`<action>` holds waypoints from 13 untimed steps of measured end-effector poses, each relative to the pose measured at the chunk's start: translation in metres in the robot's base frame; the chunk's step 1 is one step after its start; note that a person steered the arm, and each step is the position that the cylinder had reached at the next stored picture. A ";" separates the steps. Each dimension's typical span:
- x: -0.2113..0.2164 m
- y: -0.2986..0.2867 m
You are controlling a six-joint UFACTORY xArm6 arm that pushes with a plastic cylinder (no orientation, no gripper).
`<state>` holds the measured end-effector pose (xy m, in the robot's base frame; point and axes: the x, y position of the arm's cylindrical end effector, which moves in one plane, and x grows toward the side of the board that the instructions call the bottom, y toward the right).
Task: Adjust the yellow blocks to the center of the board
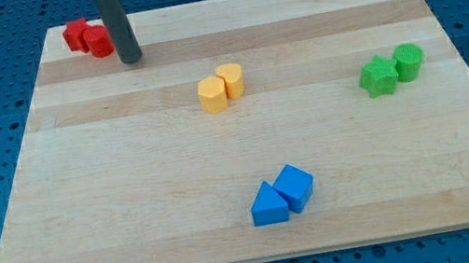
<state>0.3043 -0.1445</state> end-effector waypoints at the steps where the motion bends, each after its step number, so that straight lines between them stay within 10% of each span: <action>1: 0.020 0.011; 6: 0.123 0.028; 13: 0.126 0.082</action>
<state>0.4302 -0.0623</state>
